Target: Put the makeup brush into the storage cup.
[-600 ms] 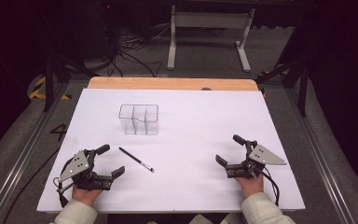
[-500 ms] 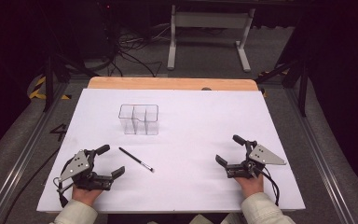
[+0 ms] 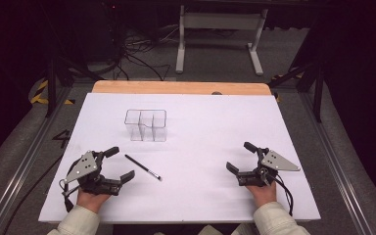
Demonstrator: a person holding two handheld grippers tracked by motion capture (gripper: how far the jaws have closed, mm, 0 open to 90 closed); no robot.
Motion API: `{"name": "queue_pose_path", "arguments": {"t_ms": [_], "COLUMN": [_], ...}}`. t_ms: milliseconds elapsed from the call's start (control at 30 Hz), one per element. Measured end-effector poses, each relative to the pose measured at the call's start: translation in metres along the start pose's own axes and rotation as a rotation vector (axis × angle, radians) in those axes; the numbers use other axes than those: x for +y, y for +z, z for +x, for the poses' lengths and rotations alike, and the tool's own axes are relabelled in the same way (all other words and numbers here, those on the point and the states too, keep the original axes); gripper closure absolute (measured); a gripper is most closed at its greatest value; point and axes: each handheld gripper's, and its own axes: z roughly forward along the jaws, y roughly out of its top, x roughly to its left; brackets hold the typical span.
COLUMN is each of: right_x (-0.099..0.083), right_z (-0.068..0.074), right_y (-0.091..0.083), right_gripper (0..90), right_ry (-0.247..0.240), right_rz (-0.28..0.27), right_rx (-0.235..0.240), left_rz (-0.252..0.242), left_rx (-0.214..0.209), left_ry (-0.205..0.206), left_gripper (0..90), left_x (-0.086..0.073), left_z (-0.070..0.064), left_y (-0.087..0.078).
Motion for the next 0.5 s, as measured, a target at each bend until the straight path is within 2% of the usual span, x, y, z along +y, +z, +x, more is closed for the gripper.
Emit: {"name": "queue_pose_path", "arguments": {"t_ms": [167,333,500], "right_x": [0.000,0.000,-0.001], "right_z": [-0.001,-0.001,-0.001], "right_y": [0.000,0.000,0.001], "right_gripper": [0.1,0.0,0.1], "right_ry": [0.008,0.017,0.021], "right_rz": [-0.001,0.000,0.001], "right_rx": [0.011,0.018,0.021], "left_rz": [0.019,-0.029,-0.013], "left_rx": [-0.004,-0.023,-0.021], "left_ry": [-0.016,-0.034,-0.027], "left_gripper": [2.4,2.7,2.9], "left_x": [0.009,0.031,0.038], "left_z": [0.001,0.003,0.011], "left_y": [0.002,0.003,0.011]}}
